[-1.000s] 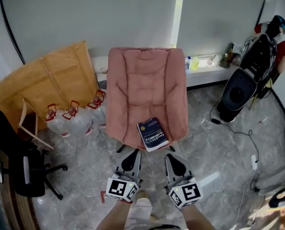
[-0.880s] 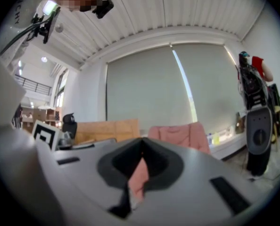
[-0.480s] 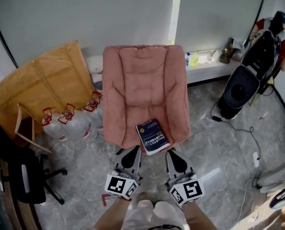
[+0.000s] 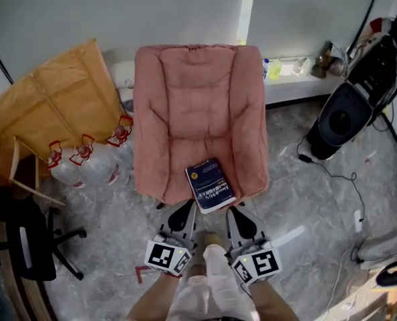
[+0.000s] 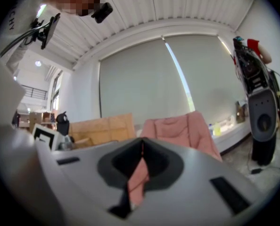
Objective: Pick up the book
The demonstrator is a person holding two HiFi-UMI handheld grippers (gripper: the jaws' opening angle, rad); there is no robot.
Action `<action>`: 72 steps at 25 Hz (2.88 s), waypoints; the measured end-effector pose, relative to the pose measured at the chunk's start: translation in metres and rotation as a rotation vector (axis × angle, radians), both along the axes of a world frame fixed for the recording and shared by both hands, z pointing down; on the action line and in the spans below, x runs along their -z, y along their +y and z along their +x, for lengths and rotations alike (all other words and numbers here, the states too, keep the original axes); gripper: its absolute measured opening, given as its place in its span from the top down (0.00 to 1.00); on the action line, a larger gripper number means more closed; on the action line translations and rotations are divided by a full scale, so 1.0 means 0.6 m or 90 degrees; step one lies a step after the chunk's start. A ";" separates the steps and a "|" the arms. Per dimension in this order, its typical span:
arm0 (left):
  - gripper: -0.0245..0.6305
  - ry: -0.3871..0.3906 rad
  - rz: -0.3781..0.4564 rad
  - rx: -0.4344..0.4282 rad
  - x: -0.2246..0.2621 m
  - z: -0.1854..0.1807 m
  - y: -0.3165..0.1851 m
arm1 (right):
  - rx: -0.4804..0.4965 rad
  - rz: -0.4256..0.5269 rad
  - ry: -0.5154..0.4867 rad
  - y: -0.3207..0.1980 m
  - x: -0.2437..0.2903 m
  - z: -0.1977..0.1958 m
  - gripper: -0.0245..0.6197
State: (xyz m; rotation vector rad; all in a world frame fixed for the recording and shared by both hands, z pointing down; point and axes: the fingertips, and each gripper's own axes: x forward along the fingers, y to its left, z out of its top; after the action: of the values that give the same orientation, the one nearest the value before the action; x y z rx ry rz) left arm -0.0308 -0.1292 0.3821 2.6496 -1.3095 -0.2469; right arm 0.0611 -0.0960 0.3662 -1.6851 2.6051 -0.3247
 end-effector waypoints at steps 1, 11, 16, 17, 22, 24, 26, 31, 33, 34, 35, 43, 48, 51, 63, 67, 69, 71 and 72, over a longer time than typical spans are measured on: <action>0.95 -0.002 -0.002 0.003 -0.009 0.001 -0.005 | 0.002 -0.003 0.001 -0.006 -0.010 -0.001 0.94; 0.95 -0.016 -0.018 0.016 -0.106 0.004 -0.033 | 0.012 -0.034 0.002 -0.045 -0.111 -0.004 0.94; 0.95 -0.010 -0.039 0.019 -0.165 0.014 -0.048 | 0.010 -0.064 -0.004 -0.054 -0.175 0.003 0.94; 0.95 -0.010 -0.043 0.019 -0.176 0.016 -0.051 | 0.008 -0.070 -0.007 -0.056 -0.188 0.005 0.94; 0.95 -0.002 -0.060 0.034 -0.232 0.020 -0.067 | 0.003 -0.096 -0.009 -0.069 -0.252 0.010 0.94; 0.95 -0.001 -0.068 0.037 -0.256 0.020 -0.070 | 0.003 -0.108 -0.006 -0.071 -0.277 0.009 0.94; 0.95 -0.002 -0.074 0.039 -0.277 0.018 -0.074 | -0.001 -0.121 -0.008 -0.074 -0.303 0.009 0.94; 0.95 0.000 -0.090 0.046 -0.329 0.012 -0.077 | 0.003 -0.160 -0.024 -0.076 -0.366 0.000 0.94; 0.95 0.001 -0.096 0.047 -0.352 0.013 -0.076 | 0.000 -0.174 -0.026 -0.077 -0.390 -0.001 0.94; 0.95 0.002 -0.098 0.047 -0.363 0.013 -0.076 | -0.001 -0.181 -0.027 -0.079 -0.402 -0.002 0.94; 0.95 0.002 -0.101 0.048 -0.374 0.012 -0.077 | -0.003 -0.187 -0.029 -0.080 -0.413 -0.003 0.94; 0.95 0.003 -0.117 0.048 -0.437 0.018 -0.070 | -0.034 -0.243 -0.052 -0.085 -0.501 -0.003 0.84; 0.95 0.000 -0.124 0.043 -0.471 0.024 -0.075 | -0.058 -0.283 -0.082 -0.089 -0.551 -0.013 0.78; 0.95 0.000 -0.123 0.044 -0.487 0.027 -0.079 | -0.062 -0.307 -0.108 -0.089 -0.579 -0.015 0.75; 0.95 -0.005 -0.143 0.045 -0.538 0.040 -0.079 | -0.173 -0.381 -0.200 -0.089 -0.671 0.044 0.61; 0.95 -0.003 -0.144 0.047 -0.540 0.048 -0.080 | -0.201 -0.392 -0.235 -0.094 -0.686 0.057 0.54; 0.95 -0.007 -0.144 0.045 -0.542 0.051 -0.080 | -0.215 -0.396 -0.248 -0.098 -0.693 0.063 0.51; 0.95 -0.009 -0.145 0.045 -0.543 0.052 -0.081 | -0.216 -0.394 -0.248 -0.107 -0.695 0.066 0.49; 0.95 -0.009 -0.146 0.047 -0.544 0.051 -0.082 | -0.216 -0.395 -0.248 -0.111 -0.696 0.067 0.49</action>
State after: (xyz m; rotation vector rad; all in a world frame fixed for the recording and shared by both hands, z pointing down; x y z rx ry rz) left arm -0.0003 -0.1782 0.7087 2.4210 -1.3527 -0.0825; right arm 0.1012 -0.1624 0.7840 -1.9153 1.9987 -1.3879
